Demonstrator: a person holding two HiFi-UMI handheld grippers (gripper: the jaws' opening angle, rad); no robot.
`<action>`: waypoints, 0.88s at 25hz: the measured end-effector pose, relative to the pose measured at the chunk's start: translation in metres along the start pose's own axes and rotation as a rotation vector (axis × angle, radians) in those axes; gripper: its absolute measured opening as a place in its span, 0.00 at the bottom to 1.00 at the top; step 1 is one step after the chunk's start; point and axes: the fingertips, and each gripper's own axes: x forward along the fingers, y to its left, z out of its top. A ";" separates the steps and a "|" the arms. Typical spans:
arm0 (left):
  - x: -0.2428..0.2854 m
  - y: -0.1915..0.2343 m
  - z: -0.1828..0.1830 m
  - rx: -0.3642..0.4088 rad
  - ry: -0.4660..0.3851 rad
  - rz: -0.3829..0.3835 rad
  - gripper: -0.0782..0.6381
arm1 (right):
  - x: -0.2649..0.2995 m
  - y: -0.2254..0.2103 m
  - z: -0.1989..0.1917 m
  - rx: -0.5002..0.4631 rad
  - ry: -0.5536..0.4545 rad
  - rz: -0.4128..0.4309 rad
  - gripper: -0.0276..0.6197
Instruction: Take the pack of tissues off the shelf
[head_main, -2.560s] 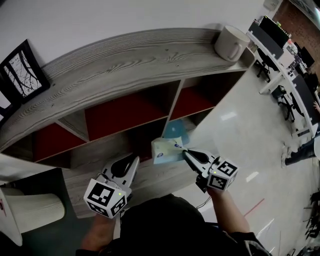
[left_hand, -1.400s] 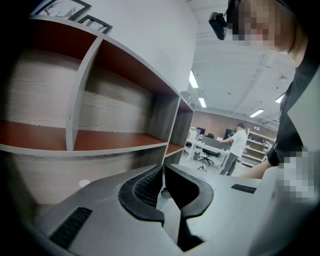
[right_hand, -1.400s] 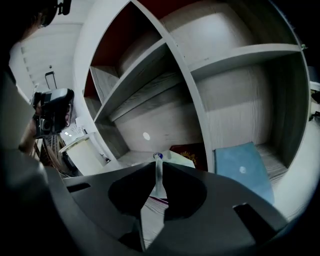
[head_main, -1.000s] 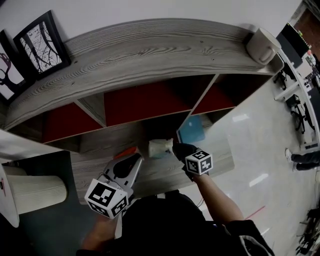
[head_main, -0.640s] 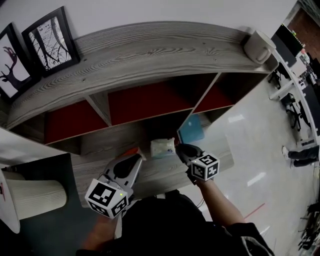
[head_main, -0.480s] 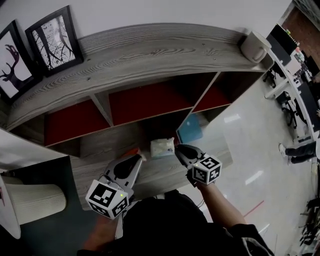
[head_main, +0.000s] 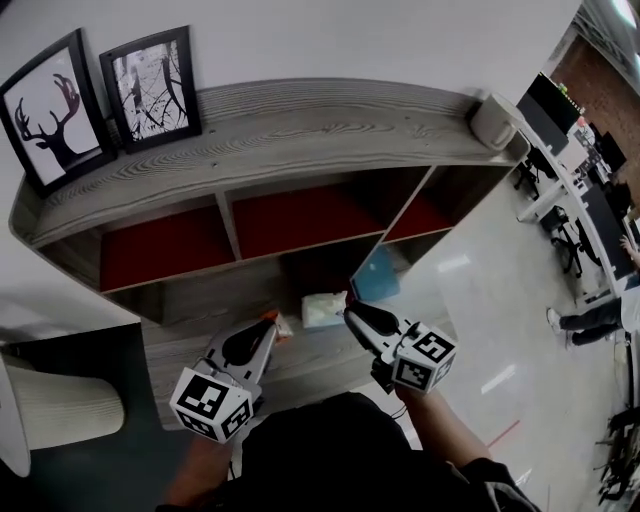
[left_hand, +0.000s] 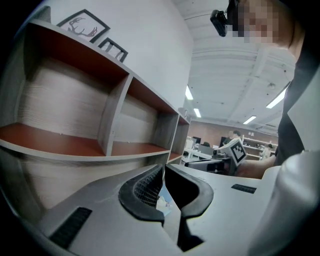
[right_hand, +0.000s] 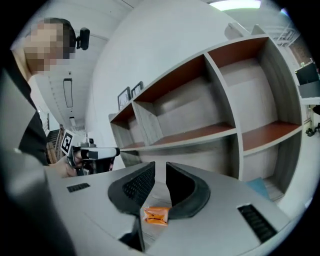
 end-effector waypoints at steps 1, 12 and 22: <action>-0.003 0.001 0.003 0.005 -0.008 0.016 0.15 | 0.000 0.004 0.007 -0.009 -0.012 0.019 0.08; -0.018 -0.007 0.055 0.032 -0.124 0.192 0.15 | -0.016 0.034 0.089 -0.096 -0.113 0.270 0.08; -0.014 -0.022 0.070 0.046 -0.155 0.284 0.15 | -0.027 0.042 0.113 -0.155 -0.145 0.411 0.08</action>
